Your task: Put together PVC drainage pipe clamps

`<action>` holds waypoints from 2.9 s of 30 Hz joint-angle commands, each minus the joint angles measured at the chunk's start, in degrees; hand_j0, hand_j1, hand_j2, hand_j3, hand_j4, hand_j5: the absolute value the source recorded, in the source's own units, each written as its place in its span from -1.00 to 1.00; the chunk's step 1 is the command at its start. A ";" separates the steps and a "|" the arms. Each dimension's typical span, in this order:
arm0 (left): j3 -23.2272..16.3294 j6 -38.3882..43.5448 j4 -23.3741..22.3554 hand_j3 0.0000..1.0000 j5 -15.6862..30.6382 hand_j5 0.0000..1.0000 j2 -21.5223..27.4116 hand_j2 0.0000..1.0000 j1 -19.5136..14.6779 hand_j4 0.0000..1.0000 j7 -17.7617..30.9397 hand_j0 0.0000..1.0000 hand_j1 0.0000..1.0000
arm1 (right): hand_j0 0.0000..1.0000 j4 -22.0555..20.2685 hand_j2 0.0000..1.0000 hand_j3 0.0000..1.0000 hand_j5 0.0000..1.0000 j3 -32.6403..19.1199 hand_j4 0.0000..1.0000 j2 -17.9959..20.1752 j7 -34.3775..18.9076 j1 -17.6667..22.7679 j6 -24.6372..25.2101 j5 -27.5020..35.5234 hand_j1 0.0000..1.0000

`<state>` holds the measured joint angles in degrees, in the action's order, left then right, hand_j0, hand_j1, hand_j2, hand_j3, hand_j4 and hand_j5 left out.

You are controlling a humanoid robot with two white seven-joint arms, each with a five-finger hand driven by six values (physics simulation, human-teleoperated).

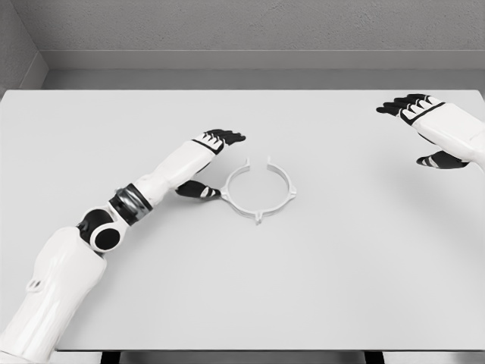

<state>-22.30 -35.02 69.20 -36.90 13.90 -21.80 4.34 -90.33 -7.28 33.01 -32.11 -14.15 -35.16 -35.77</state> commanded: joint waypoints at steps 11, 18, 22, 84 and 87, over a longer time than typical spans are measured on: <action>0.07 0.02 0.15 1.00 0.43 1.00 -0.01 1.00 0.09 1.00 -0.04 1.00 1.00 | 1.00 -0.03 1.00 1.00 1.00 -0.02 1.00 0.04 0.03 0.00 0.16 0.35 1.00; -0.28 0.02 0.15 1.00 0.25 1.00 -0.80 1.00 0.09 1.00 -0.04 1.00 1.00 | 1.00 -0.03 1.00 1.00 1.00 -0.02 1.00 0.04 0.03 0.00 0.16 0.35 1.00; -0.28 0.02 0.15 1.00 0.25 1.00 -0.89 1.00 0.09 1.00 -0.04 1.00 1.00 | 1.00 -0.03 1.00 1.00 1.00 -0.02 1.00 0.04 0.03 0.09 0.16 0.35 1.00; 8.42 0.02 3.93 1.00 4.56 1.00 22.31 1.00 -1.23 1.00 -0.12 1.00 1.00 | 1.00 12.81 1.00 1.00 1.00 19.93 1.00 -16.66 0.12 -8.70 0.16 -5.27 1.00; 8.42 0.02 3.93 1.00 4.65 1.00 22.31 1.00 -1.23 1.00 -0.21 1.00 1.00 | 1.00 12.72 1.00 1.00 1.00 20.20 1.00 -16.75 0.12 -8.96 0.16 -5.27 1.00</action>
<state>-13.93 -35.02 73.08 -32.65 36.15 -23.03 4.20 -77.57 12.79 16.29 -32.02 -23.12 -35.15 -41.43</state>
